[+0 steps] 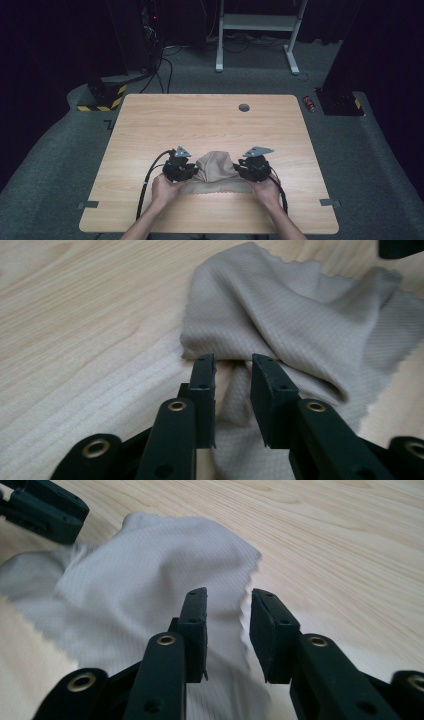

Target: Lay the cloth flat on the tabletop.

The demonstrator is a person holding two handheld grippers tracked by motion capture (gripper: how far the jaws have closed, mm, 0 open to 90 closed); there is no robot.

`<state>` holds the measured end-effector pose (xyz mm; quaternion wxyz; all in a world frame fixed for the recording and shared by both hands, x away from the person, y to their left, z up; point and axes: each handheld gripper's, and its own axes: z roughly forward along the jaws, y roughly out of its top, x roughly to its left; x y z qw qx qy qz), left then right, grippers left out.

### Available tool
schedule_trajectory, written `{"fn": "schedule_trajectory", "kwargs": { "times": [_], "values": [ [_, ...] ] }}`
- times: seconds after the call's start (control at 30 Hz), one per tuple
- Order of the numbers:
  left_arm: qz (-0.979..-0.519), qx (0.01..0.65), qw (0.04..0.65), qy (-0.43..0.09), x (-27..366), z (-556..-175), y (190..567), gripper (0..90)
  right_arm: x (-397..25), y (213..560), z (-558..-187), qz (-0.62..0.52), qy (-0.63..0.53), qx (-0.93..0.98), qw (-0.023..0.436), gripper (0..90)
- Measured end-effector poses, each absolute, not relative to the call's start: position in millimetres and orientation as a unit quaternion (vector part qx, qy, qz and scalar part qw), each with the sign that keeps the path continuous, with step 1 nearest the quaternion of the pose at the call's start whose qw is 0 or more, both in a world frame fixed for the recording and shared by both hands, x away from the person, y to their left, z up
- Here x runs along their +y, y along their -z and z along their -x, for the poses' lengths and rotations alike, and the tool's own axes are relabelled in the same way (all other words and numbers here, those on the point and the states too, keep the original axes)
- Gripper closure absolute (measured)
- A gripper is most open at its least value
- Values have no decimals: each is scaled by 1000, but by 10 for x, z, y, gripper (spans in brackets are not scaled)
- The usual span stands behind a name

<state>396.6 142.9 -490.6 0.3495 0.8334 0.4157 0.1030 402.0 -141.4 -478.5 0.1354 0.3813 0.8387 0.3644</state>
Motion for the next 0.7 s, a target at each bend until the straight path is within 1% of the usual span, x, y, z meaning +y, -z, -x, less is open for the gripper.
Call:
{"fn": "schedule_trajectory", "kwargs": {
  "times": [0.07, 0.13, 0.2, 0.23, 0.27, 0.33, 0.37, 0.47, 0.53, 0.6, 0.7],
  "values": [
    [-832, 421, 347, -105, 1423, -3990, 4926, 692, -1232, 4846, -4135, -378, -350, 846, 135, 647],
    [-829, 426, 345, -108, 1424, -4007, 4942, 669, -1042, 4956, -4252, -375, -317, 859, 148, 640],
    [-828, 428, 344, -111, 1431, -4013, 4944, 662, -1015, 4986, -4277, -376, -309, 860, 149, 644],
    [-828, 429, 344, -113, 1435, -4012, 4942, 657, -988, 5028, -4311, -381, -296, 863, 152, 665],
    [-828, 429, 343, -114, 1436, -4011, 4942, 648, -982, 5060, -4335, -383, -287, 864, 154, 705],
    [-827, 431, 340, -119, 1436, -4012, 4948, 633, -1005, 5073, -4355, -387, -289, 862, 154, 844],
    [-828, 432, 338, -118, 1438, -4019, 4954, 626, -1007, 5069, -4351, -386, -283, 864, 159, 891],
    [-826, 436, 336, -118, 1446, -4029, 4960, 620, -1078, 5024, -4303, -374, -282, 865, 179, 900],
    [-827, 436, 335, -120, 1446, -4032, 4957, 615, -1107, 5001, -4290, -377, -287, 862, 181, 900],
    [-828, 434, 333, -122, 1432, -4043, 4941, 603, -1261, 4864, -4235, -384, -312, 848, 189, 900],
    [-828, 433, 335, -121, 1407, -4061, 4930, 591, -1353, 4784, -4194, -385, -324, 841, 198, 900]
  ]
}}
